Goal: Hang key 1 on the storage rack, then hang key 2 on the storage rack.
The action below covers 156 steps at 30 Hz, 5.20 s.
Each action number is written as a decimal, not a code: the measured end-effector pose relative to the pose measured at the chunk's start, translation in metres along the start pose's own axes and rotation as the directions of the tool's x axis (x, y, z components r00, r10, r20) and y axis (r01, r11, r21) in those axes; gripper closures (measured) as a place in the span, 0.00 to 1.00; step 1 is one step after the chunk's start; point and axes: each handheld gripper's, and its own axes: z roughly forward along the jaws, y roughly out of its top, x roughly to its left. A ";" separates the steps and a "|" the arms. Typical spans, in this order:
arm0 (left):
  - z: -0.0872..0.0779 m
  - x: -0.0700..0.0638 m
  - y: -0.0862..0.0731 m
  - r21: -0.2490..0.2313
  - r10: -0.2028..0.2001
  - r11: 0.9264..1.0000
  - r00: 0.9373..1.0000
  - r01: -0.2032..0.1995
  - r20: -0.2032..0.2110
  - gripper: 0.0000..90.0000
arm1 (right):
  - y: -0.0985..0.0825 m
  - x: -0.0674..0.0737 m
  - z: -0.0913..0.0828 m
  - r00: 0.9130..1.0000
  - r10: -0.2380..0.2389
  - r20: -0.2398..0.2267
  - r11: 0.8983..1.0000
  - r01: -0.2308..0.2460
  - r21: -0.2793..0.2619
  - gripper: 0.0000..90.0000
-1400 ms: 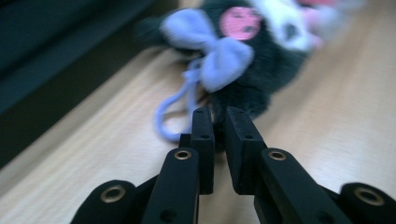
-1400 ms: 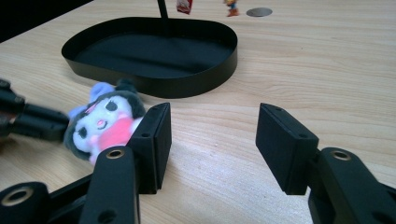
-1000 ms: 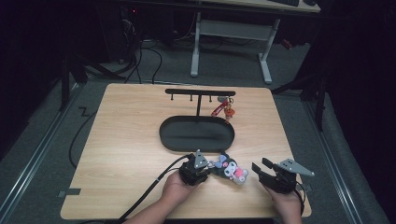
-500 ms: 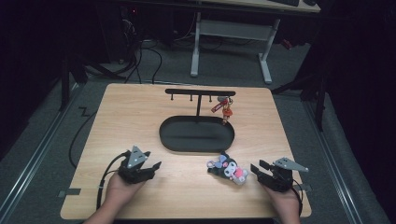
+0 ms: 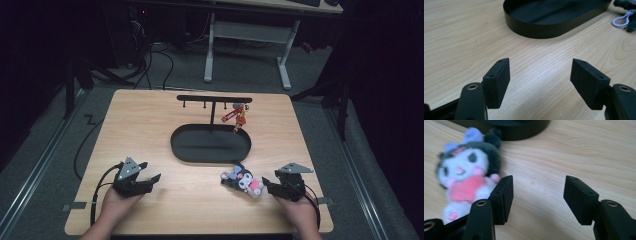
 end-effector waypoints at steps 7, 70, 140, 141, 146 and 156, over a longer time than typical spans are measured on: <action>-0.003 -0.002 0.002 -0.020 0.023 1.000 1.000 -0.023 0.009 0.36 | 0.016 0.007 0.002 0.995 -0.096 0.032 0.972 0.086 0.217 0.44; -0.001 -0.008 0.000 0.000 0.073 0.997 0.996 -0.073 0.053 0.35 | 0.064 0.058 0.041 0.964 -0.173 -0.204 0.734 0.264 0.626 0.45; -0.001 -0.008 0.000 0.005 0.074 0.997 0.995 -0.075 0.069 0.35 | 0.240 0.041 -0.018 0.977 0.011 -0.214 0.765 0.130 0.631 0.52; -0.001 -0.008 0.000 0.005 0.074 0.997 0.995 -0.075 0.069 0.35 | 0.240 0.041 -0.018 0.977 0.011 -0.214 0.765 0.130 0.631 0.52; -0.001 -0.008 0.000 0.006 0.075 0.997 0.995 -0.075 0.070 0.35 | 0.250 0.041 -0.014 0.978 0.027 -0.209 0.759 0.116 0.640 0.52; -0.001 -0.008 0.000 0.005 0.072 0.997 0.995 -0.073 0.071 0.35 | 0.273 0.038 -0.012 0.983 0.045 -0.180 0.754 0.084 0.651 0.52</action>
